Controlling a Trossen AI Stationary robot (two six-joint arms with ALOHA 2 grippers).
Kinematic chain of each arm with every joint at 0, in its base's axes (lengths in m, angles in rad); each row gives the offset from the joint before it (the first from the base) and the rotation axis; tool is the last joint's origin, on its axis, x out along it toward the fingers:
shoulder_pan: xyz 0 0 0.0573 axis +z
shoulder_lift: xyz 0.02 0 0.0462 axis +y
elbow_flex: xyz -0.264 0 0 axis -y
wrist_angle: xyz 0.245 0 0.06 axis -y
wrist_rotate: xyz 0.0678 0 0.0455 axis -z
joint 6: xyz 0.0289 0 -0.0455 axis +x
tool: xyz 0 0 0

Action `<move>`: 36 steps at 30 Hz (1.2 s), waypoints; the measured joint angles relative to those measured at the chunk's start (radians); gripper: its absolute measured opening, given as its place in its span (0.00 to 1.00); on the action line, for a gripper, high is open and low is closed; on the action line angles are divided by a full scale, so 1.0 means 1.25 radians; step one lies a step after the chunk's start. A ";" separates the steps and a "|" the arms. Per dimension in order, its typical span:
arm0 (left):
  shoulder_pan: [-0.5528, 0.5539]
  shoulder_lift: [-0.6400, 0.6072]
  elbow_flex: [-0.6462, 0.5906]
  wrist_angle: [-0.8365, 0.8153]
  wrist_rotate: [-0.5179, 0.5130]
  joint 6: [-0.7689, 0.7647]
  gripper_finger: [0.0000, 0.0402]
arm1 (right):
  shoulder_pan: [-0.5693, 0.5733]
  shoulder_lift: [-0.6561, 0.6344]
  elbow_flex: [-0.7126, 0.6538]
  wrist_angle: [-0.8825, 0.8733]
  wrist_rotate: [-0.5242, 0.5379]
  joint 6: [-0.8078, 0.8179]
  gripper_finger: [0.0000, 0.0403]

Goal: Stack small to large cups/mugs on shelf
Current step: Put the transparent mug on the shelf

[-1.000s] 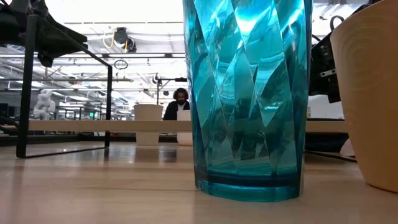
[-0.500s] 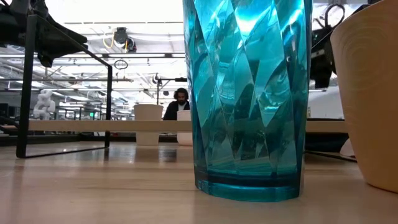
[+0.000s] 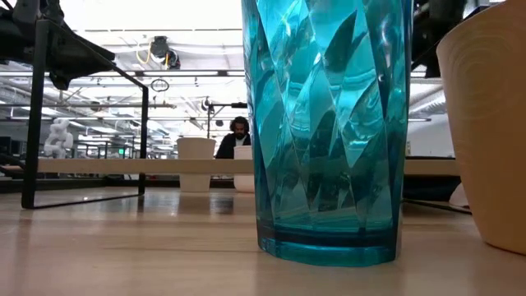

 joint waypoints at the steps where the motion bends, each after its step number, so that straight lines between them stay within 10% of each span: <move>1: 0.000 0.000 0.000 -0.004 0.000 -0.002 0.33 | 0.030 -0.021 0.000 -0.062 0.058 -0.034 0.02; 13: 0.000 0.000 0.000 -0.014 0.000 -0.018 0.33 | 0.426 -0.112 0.058 -0.268 0.790 -0.236 0.02; 22: 0.000 0.000 0.000 -0.018 0.001 -0.018 0.33 | 0.661 0.055 0.245 -0.350 1.296 -0.378 0.02; 27: 0.000 0.000 0.000 -0.028 0.001 -0.021 0.33 | 0.734 0.163 0.302 -0.282 1.588 -0.403 0.02; 36: 0.000 0.000 0.000 -0.032 0.003 -0.015 0.33 | 0.802 0.303 0.344 0.038 1.851 -0.548 0.02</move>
